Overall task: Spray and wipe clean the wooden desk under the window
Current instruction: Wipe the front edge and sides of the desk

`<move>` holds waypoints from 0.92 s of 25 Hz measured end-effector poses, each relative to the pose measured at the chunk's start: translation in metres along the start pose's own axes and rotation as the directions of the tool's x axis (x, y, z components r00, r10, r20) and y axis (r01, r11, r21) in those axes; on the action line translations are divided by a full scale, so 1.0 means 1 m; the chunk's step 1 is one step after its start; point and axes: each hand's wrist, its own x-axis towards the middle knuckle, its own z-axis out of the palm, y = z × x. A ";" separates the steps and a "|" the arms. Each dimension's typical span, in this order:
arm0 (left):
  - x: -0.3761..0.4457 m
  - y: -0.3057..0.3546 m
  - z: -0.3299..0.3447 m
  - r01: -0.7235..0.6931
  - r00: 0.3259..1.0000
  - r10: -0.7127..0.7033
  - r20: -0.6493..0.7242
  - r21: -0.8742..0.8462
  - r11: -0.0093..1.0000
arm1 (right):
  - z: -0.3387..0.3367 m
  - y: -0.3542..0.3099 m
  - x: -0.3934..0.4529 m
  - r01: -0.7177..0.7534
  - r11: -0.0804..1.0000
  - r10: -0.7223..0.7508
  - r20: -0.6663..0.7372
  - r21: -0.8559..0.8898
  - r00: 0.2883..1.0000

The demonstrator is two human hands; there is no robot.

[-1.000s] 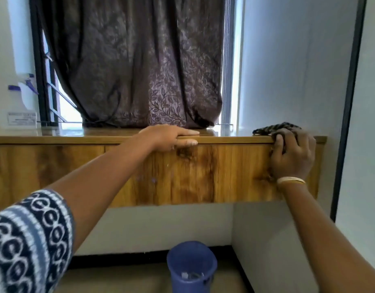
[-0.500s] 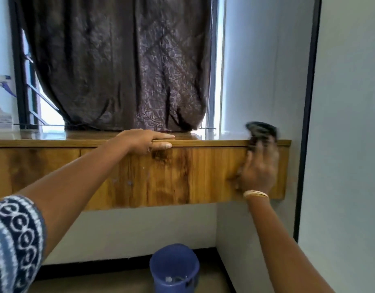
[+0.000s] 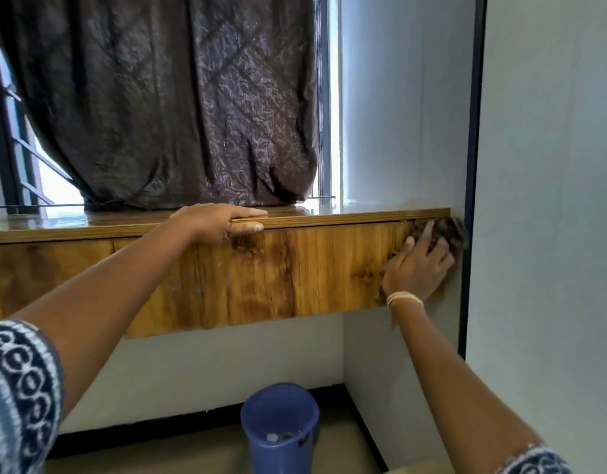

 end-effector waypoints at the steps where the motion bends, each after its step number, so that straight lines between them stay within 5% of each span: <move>1: 0.001 -0.001 0.001 -0.004 1.000 0.004 0.002 0.008 1.000 | 0.001 -0.004 0.008 0.046 0.999 -0.046 -0.018 0.018 0.999; 4: -0.001 0.001 0.001 -0.003 1.000 0.003 -0.004 0.018 1.000 | 0.007 0.005 0.003 0.065 0.995 -0.062 -0.042 0.074 0.997; 12: -0.002 0.001 0.003 0.002 0.999 -0.001 -0.043 0.035 0.999 | 0.015 0.036 -0.074 -0.231 0.952 0.234 0.010 0.203 0.972; 18: -0.002 0.001 0.002 0.023 0.999 -0.021 -0.035 0.038 0.999 | 0.005 -0.011 -0.046 0.030 0.974 -0.026 -0.020 0.225 0.999; 20: -0.002 0.001 0.003 0.024 0.999 -0.022 -0.043 0.034 0.999 | 0.003 -0.045 -0.063 0.203 0.942 -0.217 0.025 0.267 0.976; 21: -0.003 0.000 0.003 0.022 0.999 -0.021 -0.046 0.030 0.999 | 0.004 -0.058 -0.077 0.362 0.893 -0.386 0.044 0.268 0.921; 23: -0.004 0.002 0.001 0.022 0.999 -0.021 -0.040 0.026 0.999 | 0.009 -0.062 -0.091 0.687 0.692 -0.717 0.095 0.223 0.691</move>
